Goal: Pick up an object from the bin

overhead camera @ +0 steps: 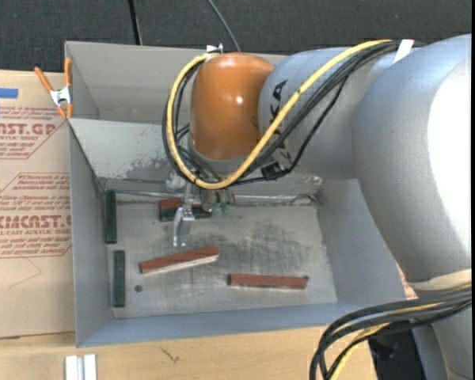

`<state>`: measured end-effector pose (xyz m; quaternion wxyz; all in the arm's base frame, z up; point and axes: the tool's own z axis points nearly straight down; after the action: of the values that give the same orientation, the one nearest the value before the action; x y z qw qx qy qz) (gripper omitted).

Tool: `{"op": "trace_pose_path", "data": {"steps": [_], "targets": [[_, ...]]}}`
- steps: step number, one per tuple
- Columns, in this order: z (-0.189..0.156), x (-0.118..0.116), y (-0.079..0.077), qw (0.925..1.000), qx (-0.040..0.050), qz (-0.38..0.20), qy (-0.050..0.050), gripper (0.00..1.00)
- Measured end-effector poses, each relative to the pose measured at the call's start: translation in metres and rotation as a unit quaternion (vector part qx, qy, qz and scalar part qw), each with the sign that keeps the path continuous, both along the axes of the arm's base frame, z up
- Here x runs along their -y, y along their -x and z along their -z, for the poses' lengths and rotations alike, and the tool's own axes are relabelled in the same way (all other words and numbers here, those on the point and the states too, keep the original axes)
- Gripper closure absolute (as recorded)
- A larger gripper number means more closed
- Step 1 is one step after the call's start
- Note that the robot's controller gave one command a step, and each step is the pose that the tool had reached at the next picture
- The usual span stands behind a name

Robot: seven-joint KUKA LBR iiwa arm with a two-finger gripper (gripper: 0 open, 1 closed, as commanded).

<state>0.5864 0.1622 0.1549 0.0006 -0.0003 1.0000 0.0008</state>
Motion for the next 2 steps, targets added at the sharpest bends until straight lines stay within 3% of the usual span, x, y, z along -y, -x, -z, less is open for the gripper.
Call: {"op": "trace_pose_path", "data": {"steps": [1,2], "targets": [[0.000,0.000,0.000,1.0000,0.0000,0.000,0.000,0.00],[0.077,0.016,0.037,0.9984,0.0116,-0.056,-0.003,1.00]]}}
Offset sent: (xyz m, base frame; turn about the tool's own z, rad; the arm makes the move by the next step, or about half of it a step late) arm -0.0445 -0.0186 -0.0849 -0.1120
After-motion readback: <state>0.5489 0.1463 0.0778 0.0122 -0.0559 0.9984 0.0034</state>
